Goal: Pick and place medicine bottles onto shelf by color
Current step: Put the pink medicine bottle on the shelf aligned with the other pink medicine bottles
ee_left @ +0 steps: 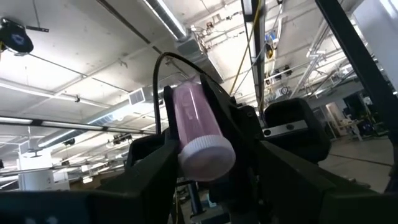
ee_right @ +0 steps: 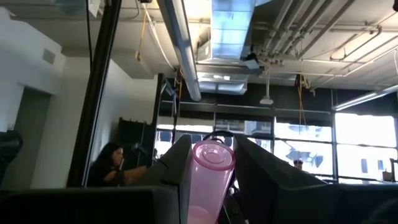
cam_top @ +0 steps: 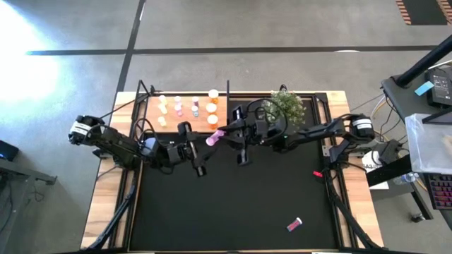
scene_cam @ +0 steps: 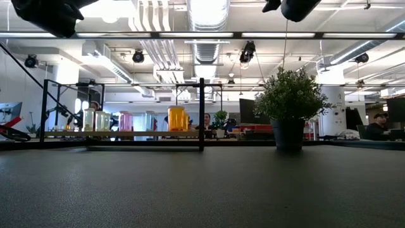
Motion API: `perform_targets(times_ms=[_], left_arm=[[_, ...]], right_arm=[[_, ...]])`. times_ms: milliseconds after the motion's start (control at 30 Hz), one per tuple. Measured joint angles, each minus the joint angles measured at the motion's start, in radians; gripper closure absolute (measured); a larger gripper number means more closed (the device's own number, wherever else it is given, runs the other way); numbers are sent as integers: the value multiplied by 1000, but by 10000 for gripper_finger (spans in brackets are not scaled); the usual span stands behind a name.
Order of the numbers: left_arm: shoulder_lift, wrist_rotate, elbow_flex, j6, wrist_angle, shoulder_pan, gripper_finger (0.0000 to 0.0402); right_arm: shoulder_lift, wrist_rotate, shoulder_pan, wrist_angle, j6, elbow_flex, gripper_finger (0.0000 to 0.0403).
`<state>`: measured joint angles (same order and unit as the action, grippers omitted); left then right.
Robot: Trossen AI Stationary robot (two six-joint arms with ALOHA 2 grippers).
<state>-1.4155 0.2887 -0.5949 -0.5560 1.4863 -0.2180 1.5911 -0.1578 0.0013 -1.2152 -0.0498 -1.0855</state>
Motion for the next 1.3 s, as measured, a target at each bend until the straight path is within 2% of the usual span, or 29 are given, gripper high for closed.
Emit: perform_targets(times_ms=[300,733,1000,1167,1300], left_arm=[[-1,-1,-3,19,5,0,202],[0,-1,-3,26,6,0,291],[0,-1,-3,26,4,1,305],[0,1,-3,26,3,1,306],[0,4,-3,26,-1,1,307]], right_arm=[[-5,0,0,3,4,0,311],[-5,-1,0,6,5,2,311],[-6,0,0,12,13,2,310],[-12,1,-2,73,84,-7,284],[-40,-1,-10,261,83,-36,237]])
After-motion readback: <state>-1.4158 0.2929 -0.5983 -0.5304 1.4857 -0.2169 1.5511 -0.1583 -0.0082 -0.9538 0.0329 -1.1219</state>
